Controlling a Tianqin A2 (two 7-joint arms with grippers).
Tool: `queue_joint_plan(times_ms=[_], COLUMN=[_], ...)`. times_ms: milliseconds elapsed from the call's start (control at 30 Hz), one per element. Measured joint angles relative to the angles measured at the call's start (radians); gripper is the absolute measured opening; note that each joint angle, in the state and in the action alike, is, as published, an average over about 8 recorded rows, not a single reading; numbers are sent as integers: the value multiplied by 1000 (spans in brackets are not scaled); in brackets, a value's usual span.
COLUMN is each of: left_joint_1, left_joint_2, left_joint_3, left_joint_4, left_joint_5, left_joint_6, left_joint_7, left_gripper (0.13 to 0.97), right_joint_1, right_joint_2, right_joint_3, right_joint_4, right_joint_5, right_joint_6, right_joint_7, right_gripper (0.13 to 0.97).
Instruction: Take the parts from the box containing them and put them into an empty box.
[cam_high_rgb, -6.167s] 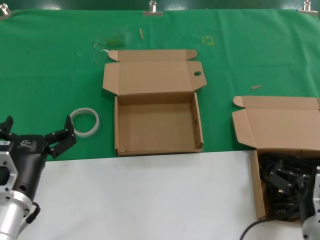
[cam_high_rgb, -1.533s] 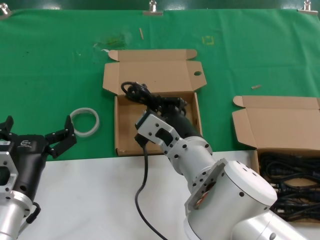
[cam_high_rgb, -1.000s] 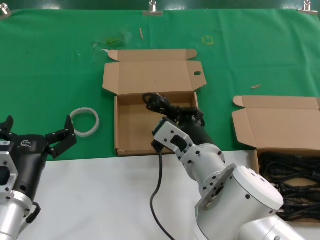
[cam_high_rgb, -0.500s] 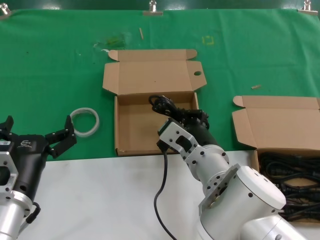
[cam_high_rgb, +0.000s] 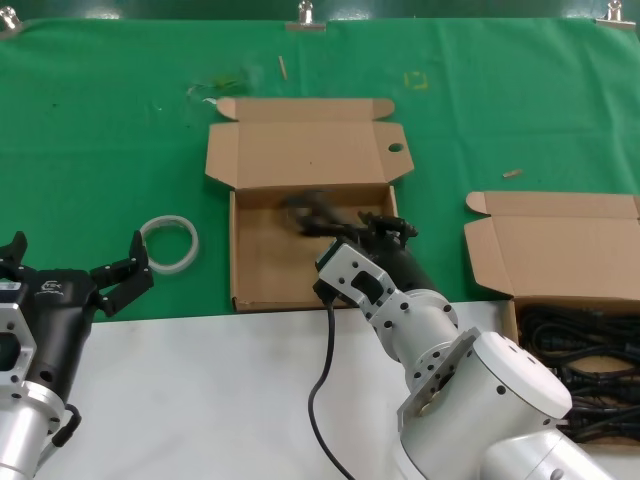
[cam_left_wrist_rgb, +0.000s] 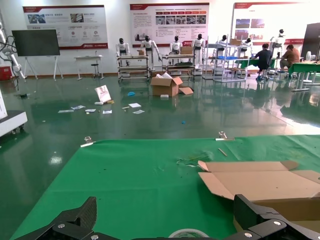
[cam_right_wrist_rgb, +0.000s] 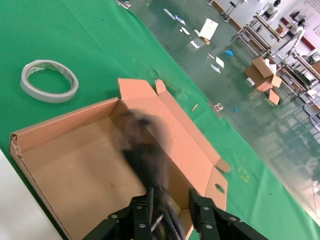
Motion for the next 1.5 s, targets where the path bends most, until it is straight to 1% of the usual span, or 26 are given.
queue_joint_plan(times_ms=[200, 467, 500, 567, 767, 800, 1067, 1200, 1467, 1500], left_joint_1=[0, 0, 0, 0, 0, 0, 0, 0, 0, 0], left_joint_2=[0, 0, 0, 0, 0, 0, 0, 0, 0, 0], left_joint_3=[0, 0, 0, 0, 0, 0, 0, 0, 0, 0], left_joint_4=[0, 0, 0, 0, 0, 0, 0, 0, 0, 0], left_joint_5=[0, 0, 0, 0, 0, 0, 0, 0, 0, 0], left_joint_6=[0, 0, 0, 0, 0, 0, 0, 0, 0, 0], left_joint_7=[0, 0, 0, 0, 0, 0, 0, 0, 0, 0], left_gripper=[966, 966, 966, 966, 966, 966, 966, 966, 966, 966], right_joint_1=[0, -5, -8, -15, -44, -50, -97, -121, -169, -175], right_joint_2=[0, 0, 0, 0, 0, 0, 0, 0, 0, 0], right_joint_3=[0, 8, 12, 23, 68, 77, 152, 189, 264, 273], right_joint_4=[0, 1, 2, 4, 11, 13, 25, 31, 43, 45], right_joint_5=[0, -11, -16, -30, -91, -102, -201, -251, -349, -362], right_joint_6=[0, -8, -12, -23, -71, -80, -158, -197, -274, -284], right_joint_7=[0, 17, 25, 48, 146, 165, 325, 405, 564, 584], right_gripper=[300, 446, 446, 497, 651, 651, 822, 822, 927, 927])
